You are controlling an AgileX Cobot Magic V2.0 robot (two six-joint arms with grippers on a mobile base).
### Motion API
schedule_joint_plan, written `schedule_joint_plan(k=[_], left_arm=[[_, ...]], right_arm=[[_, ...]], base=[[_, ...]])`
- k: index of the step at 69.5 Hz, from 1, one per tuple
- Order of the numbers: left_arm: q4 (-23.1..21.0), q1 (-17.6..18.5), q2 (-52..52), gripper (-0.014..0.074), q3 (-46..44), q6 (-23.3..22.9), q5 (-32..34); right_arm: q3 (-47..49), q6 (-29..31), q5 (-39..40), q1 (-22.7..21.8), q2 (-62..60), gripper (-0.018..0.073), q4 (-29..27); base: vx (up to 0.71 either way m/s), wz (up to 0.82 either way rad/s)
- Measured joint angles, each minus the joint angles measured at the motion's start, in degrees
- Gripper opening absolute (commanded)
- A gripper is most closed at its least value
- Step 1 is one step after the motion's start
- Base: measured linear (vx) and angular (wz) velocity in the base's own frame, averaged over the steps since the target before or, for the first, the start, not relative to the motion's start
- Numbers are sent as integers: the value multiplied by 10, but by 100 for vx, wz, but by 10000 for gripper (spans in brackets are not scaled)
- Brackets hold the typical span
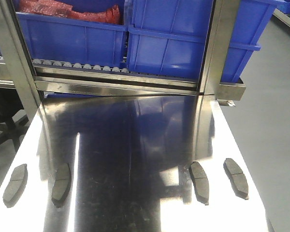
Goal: Move and align brake pads A on conveyor
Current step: 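Close the left gripper on the outermost brake pad and lift it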
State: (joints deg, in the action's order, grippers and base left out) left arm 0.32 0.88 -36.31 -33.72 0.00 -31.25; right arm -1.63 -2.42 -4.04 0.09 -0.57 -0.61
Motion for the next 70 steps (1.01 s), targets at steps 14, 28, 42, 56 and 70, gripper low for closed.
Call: schedule_joint_plan(k=[14,28,42,56,70], left_arm=[[-23,0,-185,554,-96,-32,-50],[-14,0,-350,554,-180,-60,-88],[-12,-13,-460,554,-220,-66,-104],[-11,-21,-532,554,-227,-71,-104],[-12,-21,-582,554,-227,-72,-104]], right_arm=[[0,0,0,0,0,-3,0],[0,0,0,0,0,-3,0],[0,0,0,0,0,-3,0],[0,0,0,0,0,-3,0],[0,0,0,0,0,-3,0]], base=[[0,0],[0,0],[0,0],[0,0],[0,0]])
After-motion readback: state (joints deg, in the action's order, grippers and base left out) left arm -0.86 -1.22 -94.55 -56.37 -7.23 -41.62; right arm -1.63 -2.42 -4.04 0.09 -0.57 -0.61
